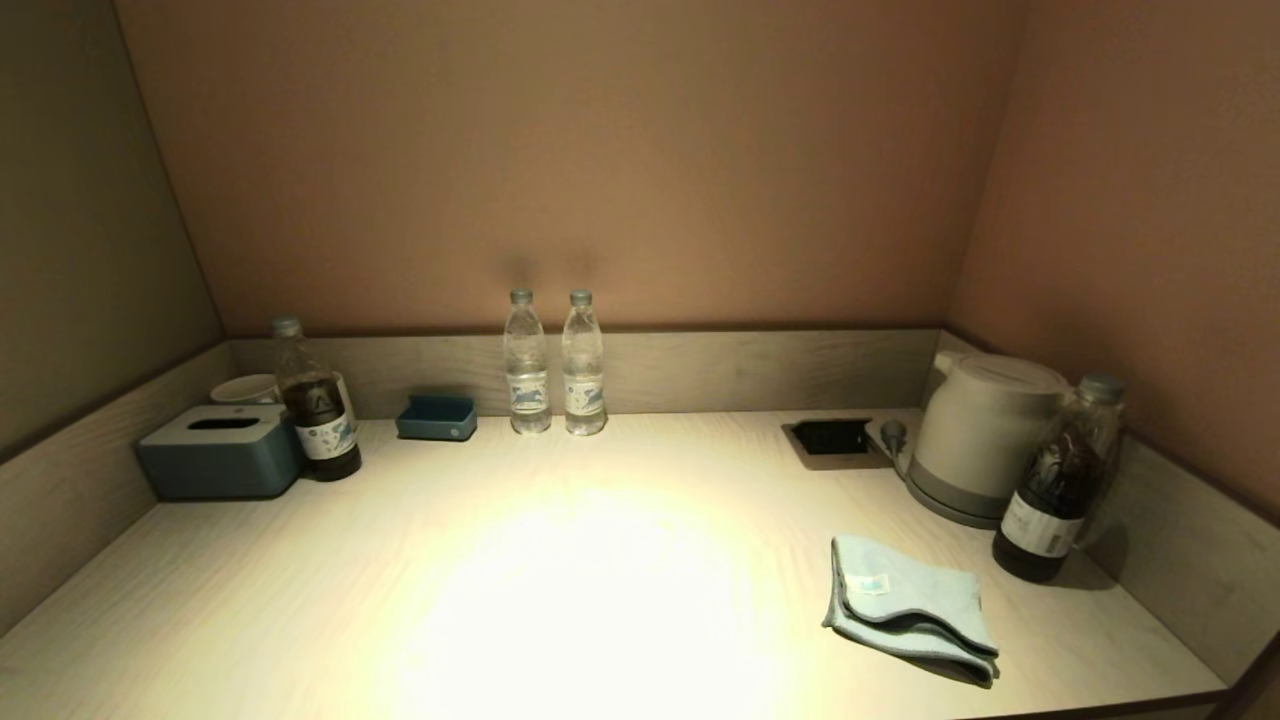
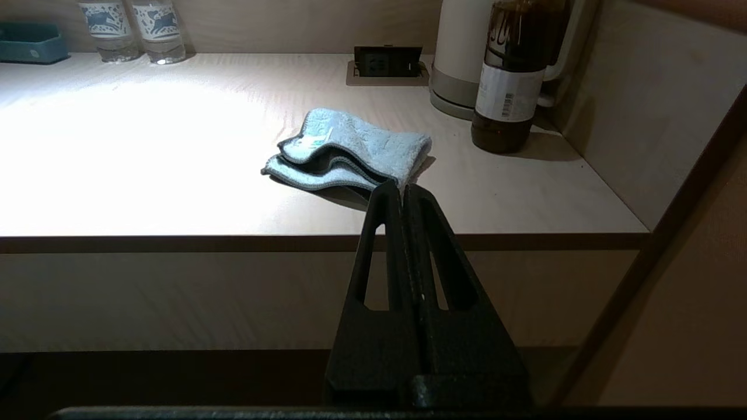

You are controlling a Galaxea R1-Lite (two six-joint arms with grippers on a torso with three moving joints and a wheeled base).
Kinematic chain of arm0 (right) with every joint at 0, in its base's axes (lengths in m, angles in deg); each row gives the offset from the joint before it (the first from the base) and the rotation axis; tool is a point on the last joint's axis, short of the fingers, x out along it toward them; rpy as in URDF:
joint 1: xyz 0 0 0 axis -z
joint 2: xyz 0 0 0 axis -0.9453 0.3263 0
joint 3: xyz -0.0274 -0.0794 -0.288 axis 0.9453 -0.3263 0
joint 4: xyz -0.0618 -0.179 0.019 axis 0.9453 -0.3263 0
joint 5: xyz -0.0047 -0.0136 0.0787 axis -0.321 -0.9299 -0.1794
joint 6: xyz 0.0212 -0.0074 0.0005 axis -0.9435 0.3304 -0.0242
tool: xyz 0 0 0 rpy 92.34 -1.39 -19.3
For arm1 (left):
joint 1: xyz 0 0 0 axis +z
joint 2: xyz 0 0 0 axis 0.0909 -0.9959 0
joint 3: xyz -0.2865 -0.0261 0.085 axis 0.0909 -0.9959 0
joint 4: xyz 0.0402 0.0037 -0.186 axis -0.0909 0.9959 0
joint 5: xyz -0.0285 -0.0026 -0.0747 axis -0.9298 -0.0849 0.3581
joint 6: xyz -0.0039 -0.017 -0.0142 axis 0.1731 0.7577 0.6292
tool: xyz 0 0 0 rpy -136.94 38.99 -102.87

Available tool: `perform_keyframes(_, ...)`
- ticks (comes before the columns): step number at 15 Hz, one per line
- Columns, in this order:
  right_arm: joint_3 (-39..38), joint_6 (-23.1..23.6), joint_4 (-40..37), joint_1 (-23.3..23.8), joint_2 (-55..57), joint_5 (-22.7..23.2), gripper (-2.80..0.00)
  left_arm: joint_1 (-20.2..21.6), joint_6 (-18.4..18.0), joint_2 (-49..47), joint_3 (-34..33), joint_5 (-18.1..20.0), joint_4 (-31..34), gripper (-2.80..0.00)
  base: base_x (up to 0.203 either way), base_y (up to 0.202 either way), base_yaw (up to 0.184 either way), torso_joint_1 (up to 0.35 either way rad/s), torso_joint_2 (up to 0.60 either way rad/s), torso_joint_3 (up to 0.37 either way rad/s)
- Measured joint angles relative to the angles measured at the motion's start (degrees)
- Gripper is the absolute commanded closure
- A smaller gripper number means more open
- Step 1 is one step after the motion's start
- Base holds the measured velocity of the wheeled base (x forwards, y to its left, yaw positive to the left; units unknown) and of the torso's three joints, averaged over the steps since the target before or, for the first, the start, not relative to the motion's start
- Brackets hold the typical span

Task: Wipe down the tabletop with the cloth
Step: Pick up the tablecloth

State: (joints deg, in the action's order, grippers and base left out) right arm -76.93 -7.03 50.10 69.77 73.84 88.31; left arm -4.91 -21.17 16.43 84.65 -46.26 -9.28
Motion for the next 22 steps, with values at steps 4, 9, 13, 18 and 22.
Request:
perform_keyframes(4,9.76,0.44,-2.78,-0.02,1.01,1.31,0.00,0.00,0.02,0.00,0.00,-0.06,0.02,0.00,0.000,0.000,0.000,0.000,0.00,0.000)
perform_keyframes(9,20.90,0.41,-10.65,-0.18,13.52,6.65,0.00,0.02,0.02,0.00,0.00,-0.06,0.02,0.00,0.000,0.000,0.000,0.000,0.00,0.000)
perform_keyframes(13,25.74,-0.23,-13.13,-0.30,34.24,10.33,0.00,0.02,0.02,0.00,0.00,-0.05,0.01,0.00,0.000,0.000,0.000,0.000,0.00,0.000)
perform_keyframes(18,37.95,-2.51,-9.45,-0.49,67.39,11.85,0.00,0.02,0.01,0.00,0.00,-0.04,0.02,0.00,0.000,0.000,0.000,0.000,0.00,0.000)
perform_keyframes(22,48.80,-3.72,-7.91,-0.71,85.81,12.15,0.00,0.02,0.00,0.00,0.00,-0.02,0.01,0.00,0.000,0.000,0.000,0.000,0.00,0.000)
